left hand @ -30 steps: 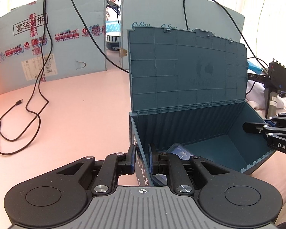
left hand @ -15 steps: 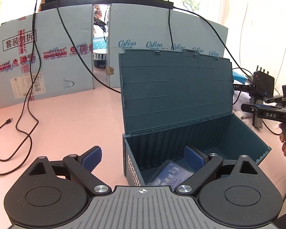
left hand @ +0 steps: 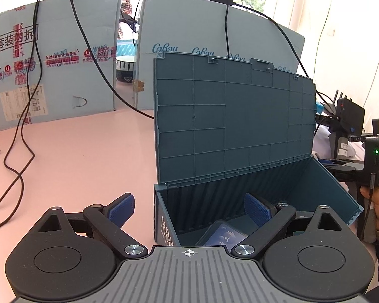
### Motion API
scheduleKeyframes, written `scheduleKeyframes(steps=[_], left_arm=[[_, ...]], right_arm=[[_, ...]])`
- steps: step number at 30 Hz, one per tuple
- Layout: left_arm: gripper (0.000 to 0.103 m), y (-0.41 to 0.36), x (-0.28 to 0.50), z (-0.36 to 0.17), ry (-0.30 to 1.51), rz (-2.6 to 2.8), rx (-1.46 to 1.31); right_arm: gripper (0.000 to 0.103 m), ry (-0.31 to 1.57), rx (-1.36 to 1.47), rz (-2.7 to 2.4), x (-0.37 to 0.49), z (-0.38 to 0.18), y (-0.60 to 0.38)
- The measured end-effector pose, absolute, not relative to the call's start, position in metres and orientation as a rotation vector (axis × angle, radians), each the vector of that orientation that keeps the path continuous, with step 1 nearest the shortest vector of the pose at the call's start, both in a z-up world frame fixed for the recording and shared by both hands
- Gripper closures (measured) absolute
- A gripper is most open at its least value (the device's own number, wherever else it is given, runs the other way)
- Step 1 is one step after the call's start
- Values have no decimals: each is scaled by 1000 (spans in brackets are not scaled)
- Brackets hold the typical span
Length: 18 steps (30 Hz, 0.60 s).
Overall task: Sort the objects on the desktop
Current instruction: 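Move the right tool to the white cloth and grasp it, then carry the white cloth with the right tool into the teal box and release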
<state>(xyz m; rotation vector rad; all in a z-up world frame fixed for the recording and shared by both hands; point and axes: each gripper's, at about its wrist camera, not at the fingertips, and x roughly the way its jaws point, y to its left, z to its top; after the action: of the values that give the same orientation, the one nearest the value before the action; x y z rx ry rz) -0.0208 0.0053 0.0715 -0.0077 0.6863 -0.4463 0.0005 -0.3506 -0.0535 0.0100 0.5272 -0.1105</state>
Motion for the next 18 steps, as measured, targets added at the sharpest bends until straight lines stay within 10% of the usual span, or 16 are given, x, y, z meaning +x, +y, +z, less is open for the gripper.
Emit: scheduleKeyframes(steps=[4,18], left_arm=[[7,5,-26,73,677,-455,-3],[7,17,-20,87,629,-385,-32]], right_arm=[[94,510,42,-103,-4,-50,-353],[95,246,185,240,-92,24,-343]])
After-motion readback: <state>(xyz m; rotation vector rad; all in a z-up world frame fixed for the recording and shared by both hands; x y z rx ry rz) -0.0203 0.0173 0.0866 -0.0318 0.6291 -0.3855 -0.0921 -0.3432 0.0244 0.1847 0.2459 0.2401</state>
